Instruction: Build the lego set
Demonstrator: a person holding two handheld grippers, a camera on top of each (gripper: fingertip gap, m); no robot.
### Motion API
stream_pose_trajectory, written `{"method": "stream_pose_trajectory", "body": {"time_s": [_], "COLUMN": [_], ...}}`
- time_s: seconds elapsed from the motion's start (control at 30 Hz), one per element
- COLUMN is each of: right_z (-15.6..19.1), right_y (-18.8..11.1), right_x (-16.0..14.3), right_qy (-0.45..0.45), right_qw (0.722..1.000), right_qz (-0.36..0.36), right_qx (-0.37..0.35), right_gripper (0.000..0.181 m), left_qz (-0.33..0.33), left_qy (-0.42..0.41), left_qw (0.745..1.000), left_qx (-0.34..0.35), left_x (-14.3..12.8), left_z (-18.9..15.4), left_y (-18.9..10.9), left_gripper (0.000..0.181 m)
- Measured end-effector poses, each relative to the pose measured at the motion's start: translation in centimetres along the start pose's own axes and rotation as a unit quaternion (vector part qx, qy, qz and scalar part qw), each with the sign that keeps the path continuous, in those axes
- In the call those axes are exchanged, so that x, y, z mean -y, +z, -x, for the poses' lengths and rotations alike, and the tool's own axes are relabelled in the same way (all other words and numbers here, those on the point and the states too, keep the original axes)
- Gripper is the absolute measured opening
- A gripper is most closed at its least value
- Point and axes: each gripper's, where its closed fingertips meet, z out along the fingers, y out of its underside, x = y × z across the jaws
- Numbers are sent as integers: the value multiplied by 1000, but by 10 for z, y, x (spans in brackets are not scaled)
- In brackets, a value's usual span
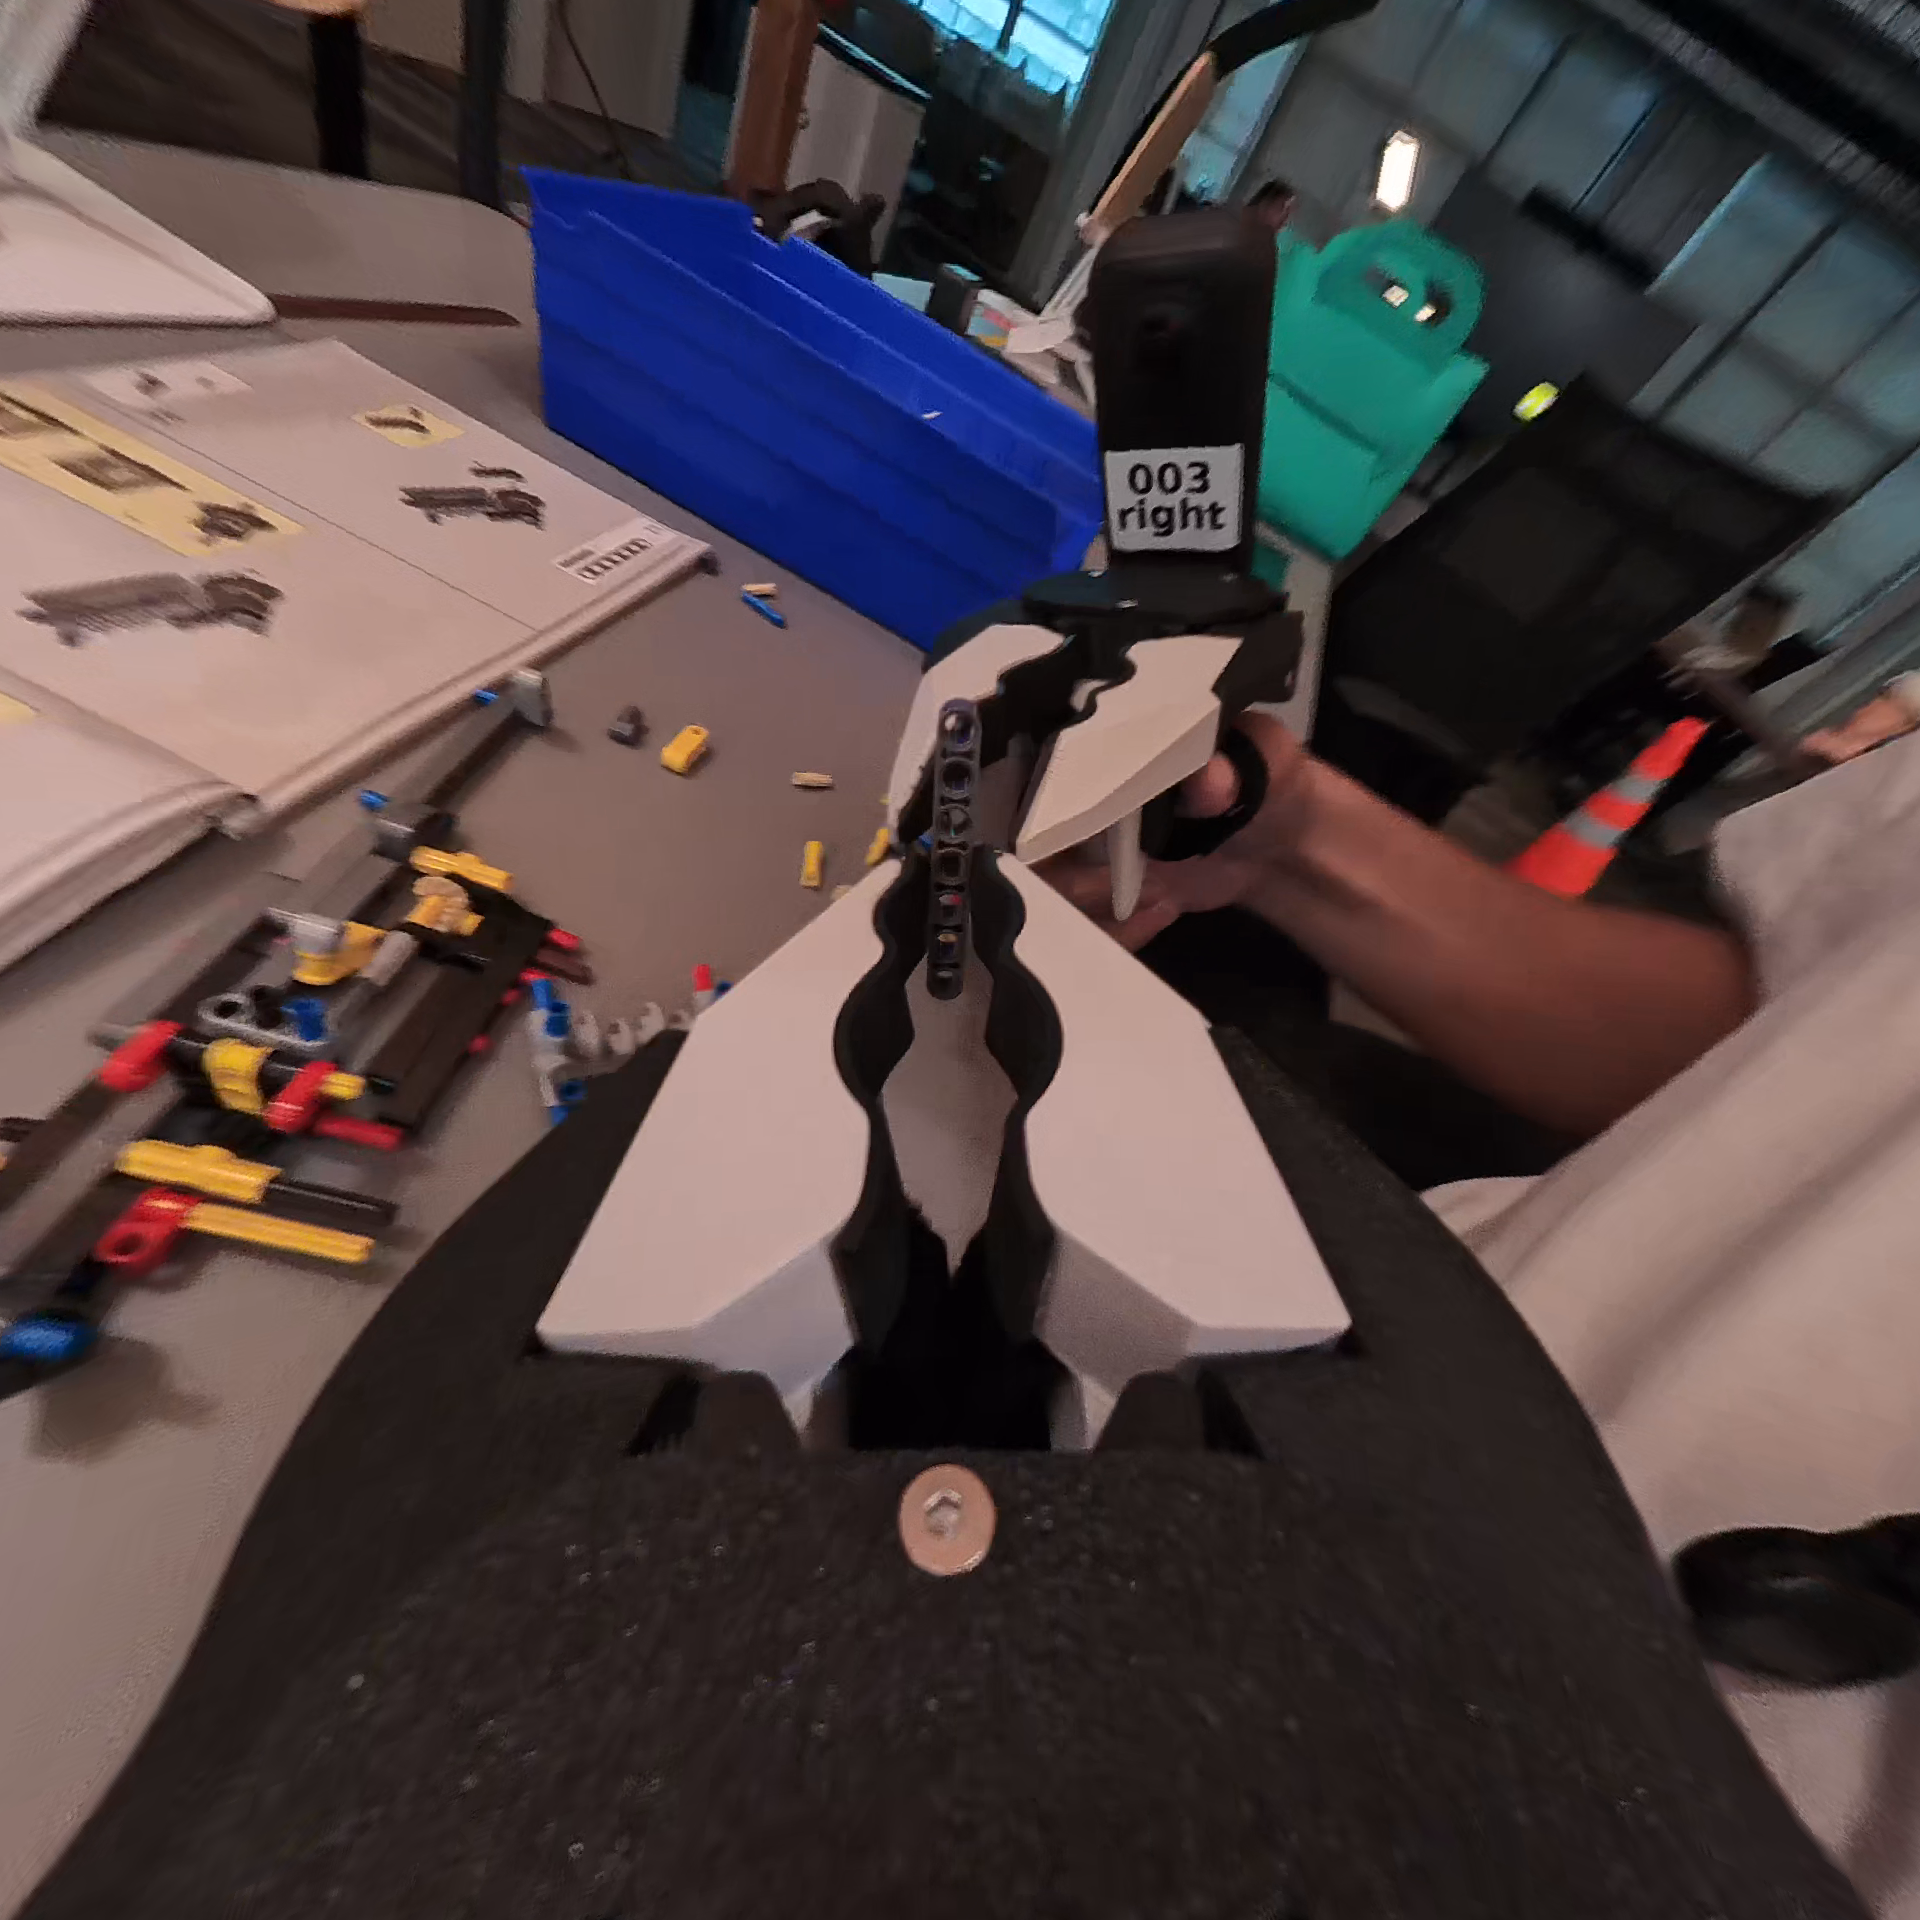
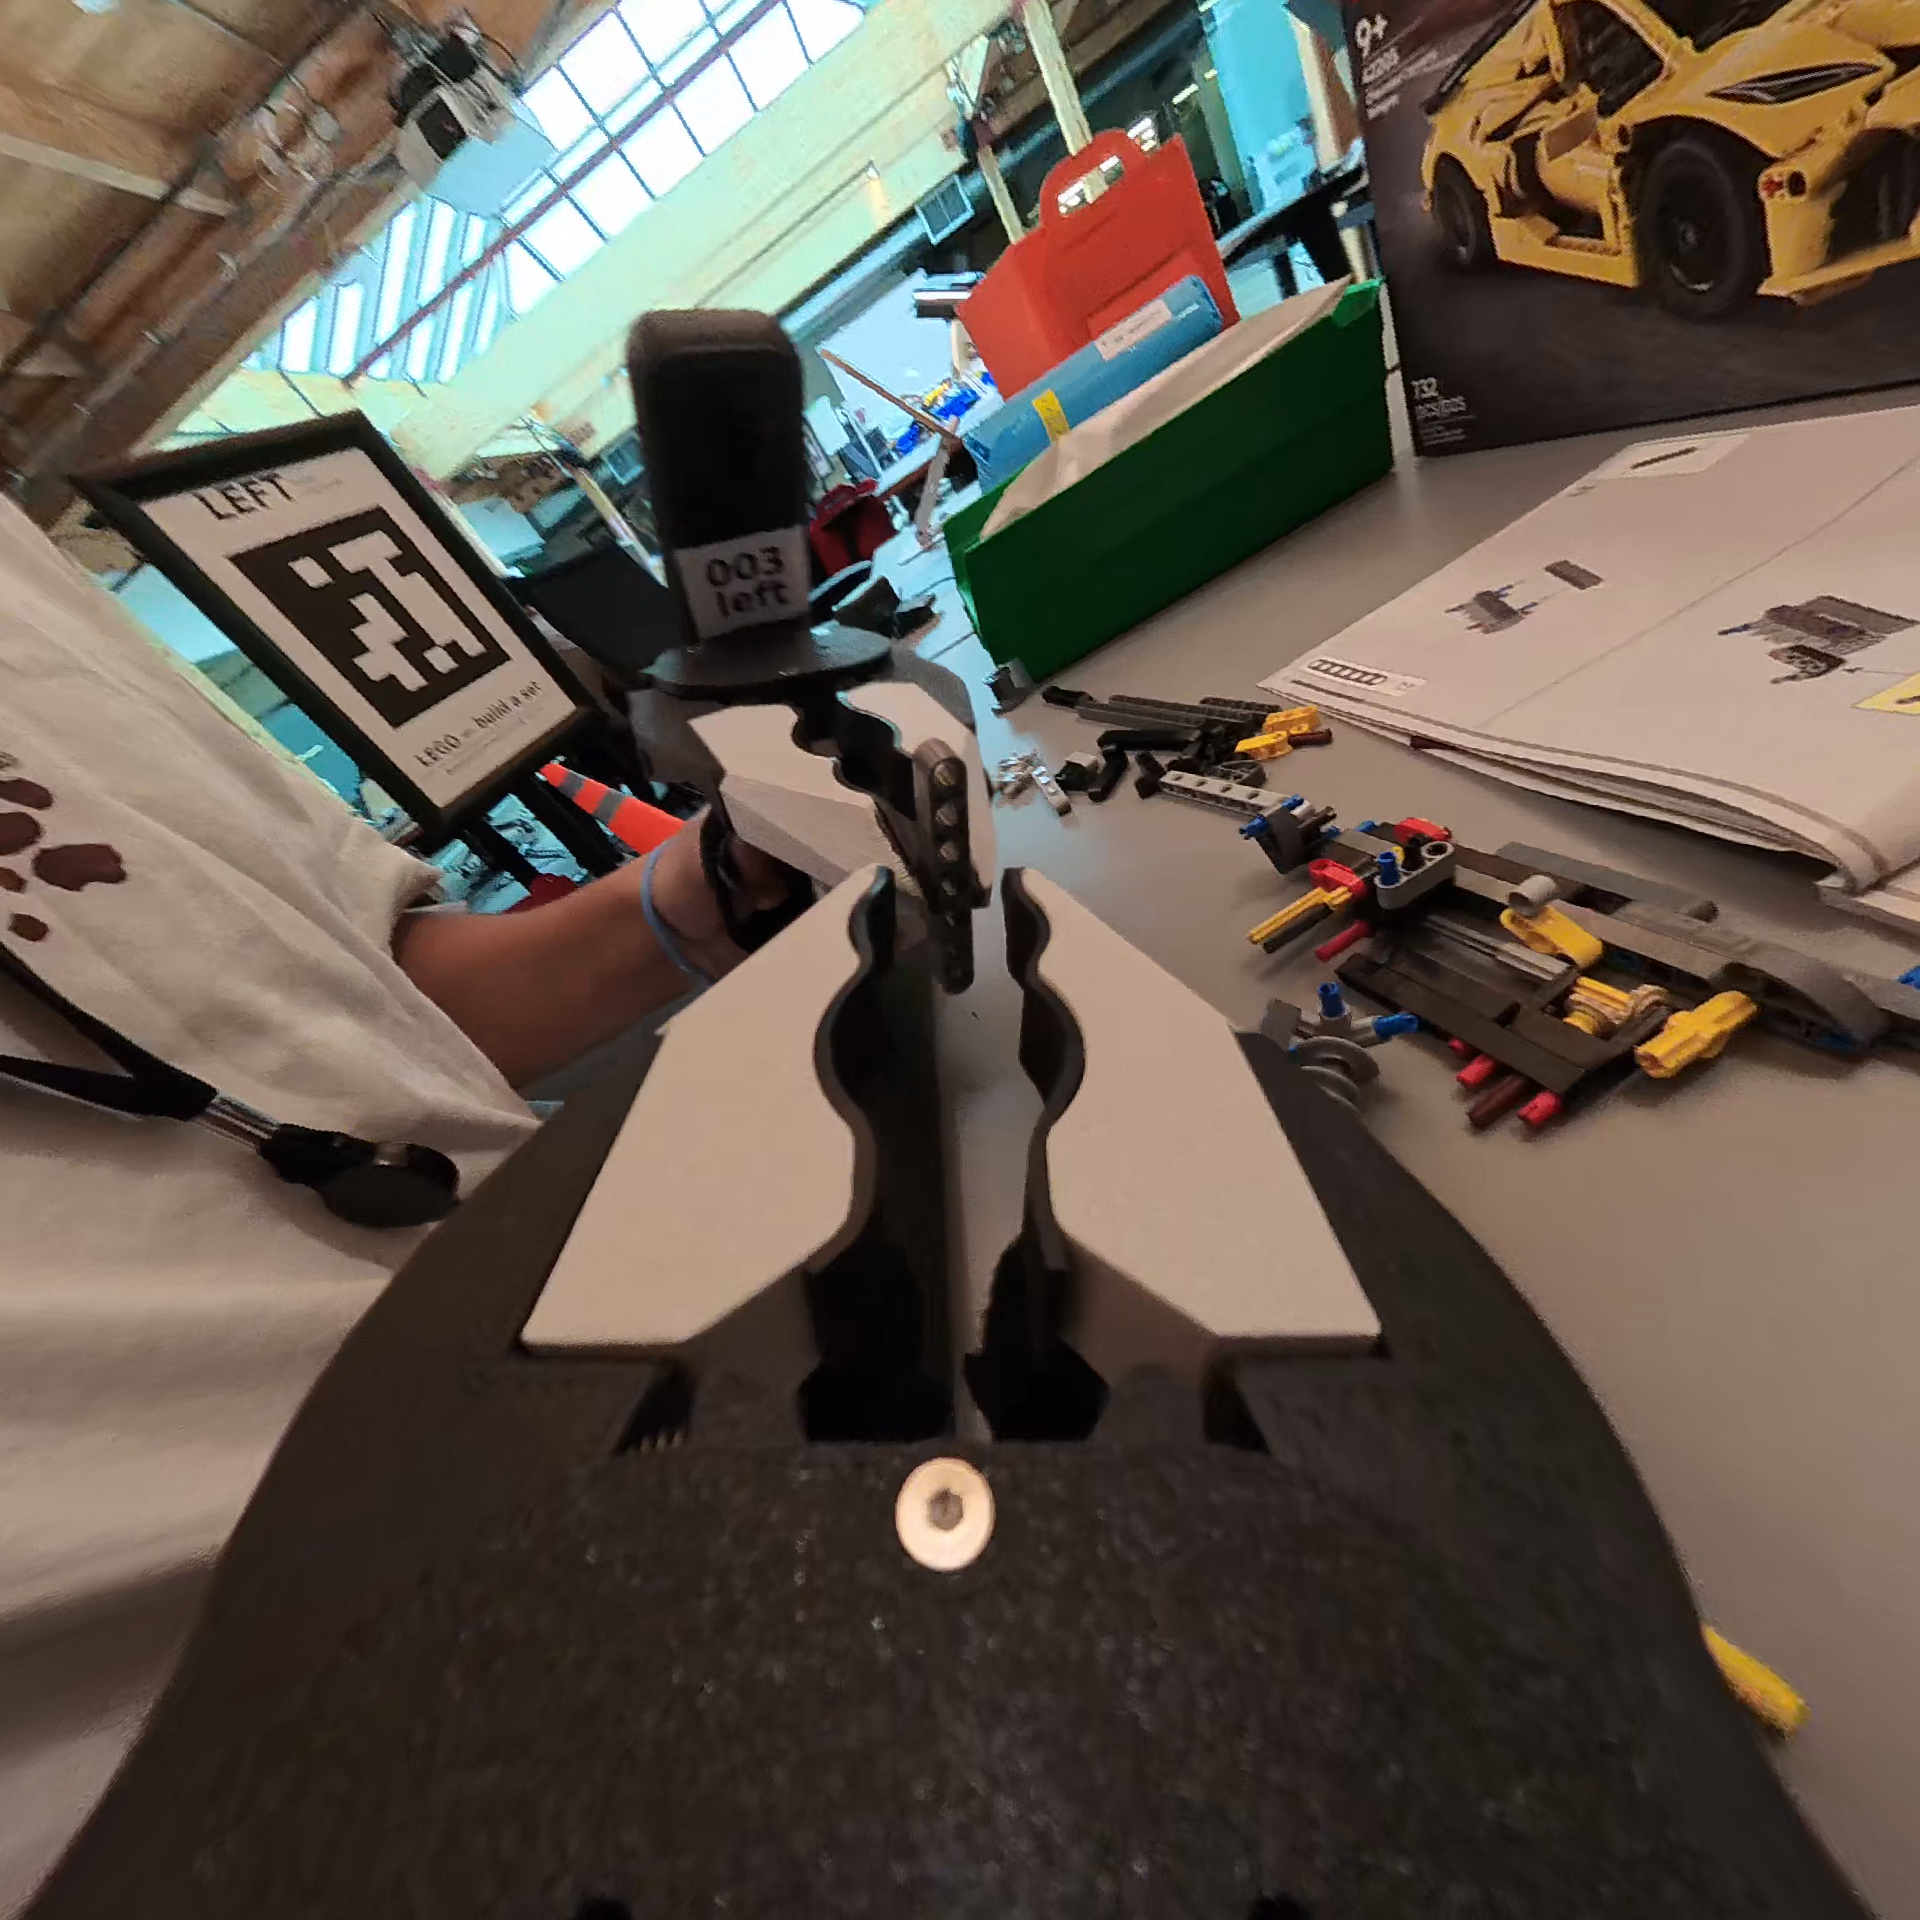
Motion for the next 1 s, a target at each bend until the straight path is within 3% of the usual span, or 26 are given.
{"method": "stream_pose_trajectory", "body": {"time_s": [0.17, 0.23, 0.37, 0.47, 0.53, 0.77, 0.83, 0.9, 1.0], "right_z": [12, 13, 2, 5, 2, 7, -1, -20, -57], "right_y": [-2, -1, -3, -4, -1, -2, -5, -11, -23], "right_x": [9, 8, 10, 16, 14, 9, 8, 5, -16], "right_qy": [35, 58, 101, 124, 121, 119, 105, 102, 126], "right_qw": [997, 995, 991, 986, 988, 988, 991, 992, 981], "right_qz": [-46, -52, -66, -85, -81, -80, -76, -58, 25], "right_qx": [55, 69, 57, 74, 60, 64, 30, -36, -145], "right_gripper": [19, 8, 7, 7, 7, 7, 7, 6, 7], "left_qz": [-14, -10, -10, 17, 9, 7, 17, 68, 153], "left_qy": [-85, -96, -92, -97, -107, -145, -120, -70, 37], "left_qw": [993, 991, 994, 994, 992, 986, 992, 994, 974], "left_qx": [-79, -89, -51, -54, -70, -87, -45, 46, 160], "left_x": [-1, -4, -8, -18, -18, -19, -23, -36, -52], "left_z": [-15, -19, -10, -12, -18, -23, -11, 18, 54], "left_y": [3, 6, 9, 14, 16, 21, 20, 15, 8], "left_gripper": [7, 7, 7, 25, 7, 7, 9, 37, 69]}}
